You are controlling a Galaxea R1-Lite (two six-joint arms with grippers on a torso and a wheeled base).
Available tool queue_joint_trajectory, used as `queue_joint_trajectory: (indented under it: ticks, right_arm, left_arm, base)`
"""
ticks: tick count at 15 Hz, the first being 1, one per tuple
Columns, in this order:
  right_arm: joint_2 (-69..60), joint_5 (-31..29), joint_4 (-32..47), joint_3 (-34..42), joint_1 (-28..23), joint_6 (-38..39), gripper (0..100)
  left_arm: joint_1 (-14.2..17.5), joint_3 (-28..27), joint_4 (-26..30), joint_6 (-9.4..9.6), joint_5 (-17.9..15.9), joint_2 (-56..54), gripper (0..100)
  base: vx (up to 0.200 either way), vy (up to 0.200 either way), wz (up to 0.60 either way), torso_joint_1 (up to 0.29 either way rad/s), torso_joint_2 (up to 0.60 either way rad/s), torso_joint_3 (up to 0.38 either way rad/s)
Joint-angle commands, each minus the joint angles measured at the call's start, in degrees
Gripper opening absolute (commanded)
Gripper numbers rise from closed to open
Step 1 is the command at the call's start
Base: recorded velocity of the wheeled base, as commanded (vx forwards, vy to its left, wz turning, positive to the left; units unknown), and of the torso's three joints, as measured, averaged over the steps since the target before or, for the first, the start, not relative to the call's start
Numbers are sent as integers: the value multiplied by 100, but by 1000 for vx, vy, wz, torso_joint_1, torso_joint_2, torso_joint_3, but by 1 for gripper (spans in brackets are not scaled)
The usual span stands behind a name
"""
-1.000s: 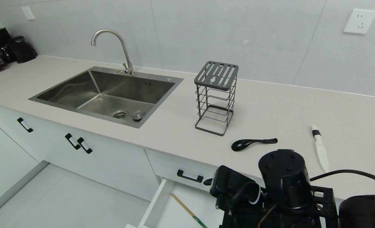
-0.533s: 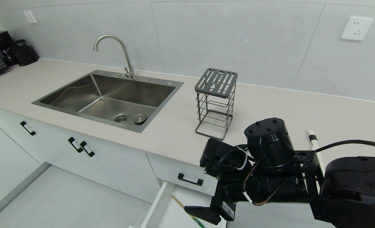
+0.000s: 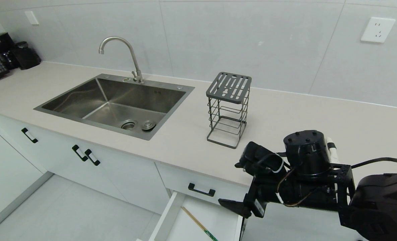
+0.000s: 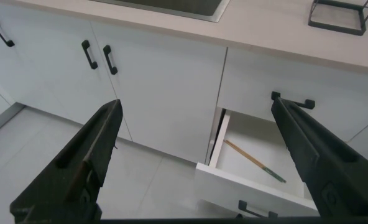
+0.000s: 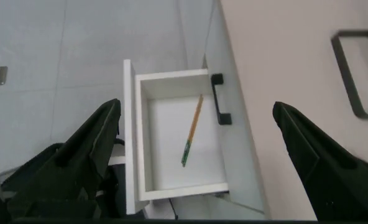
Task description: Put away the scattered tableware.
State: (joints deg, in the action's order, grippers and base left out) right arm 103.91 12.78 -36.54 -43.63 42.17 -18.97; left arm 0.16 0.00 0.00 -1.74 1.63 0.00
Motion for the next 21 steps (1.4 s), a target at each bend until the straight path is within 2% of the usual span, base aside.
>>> queue_joint_trajectory:
  ticks: [1,6,9,14,21]
  right_arm:
    - [-11,-30,-170,171,-499,-19,100]
    - [-11,155,-222,109,-1668,-590,100]
    - [112,630,-3,-67,-2318,-784,100]
    - [481,735,-29,-251,-2591,-793,100]
    - [1254,744,-38,-823,-2617,-793,100]
  left_arm:
    - [2,0,0,-1,4,0,100]
    - [2,0,0,-1,4,0,100]
    - [2,0,0,-1,4,0,100]
    - [2,0,0,-1,4,0,100]
    - [2,0,0,-1,4,0,100]
  base:
    - [0,0,0,0,0,0]
    - [0,0,0,0,0,0]
    - [0,0,0,0,0,0]
    - [0,0,0,0,0,0]
    - [0,0,0,0,0,0]
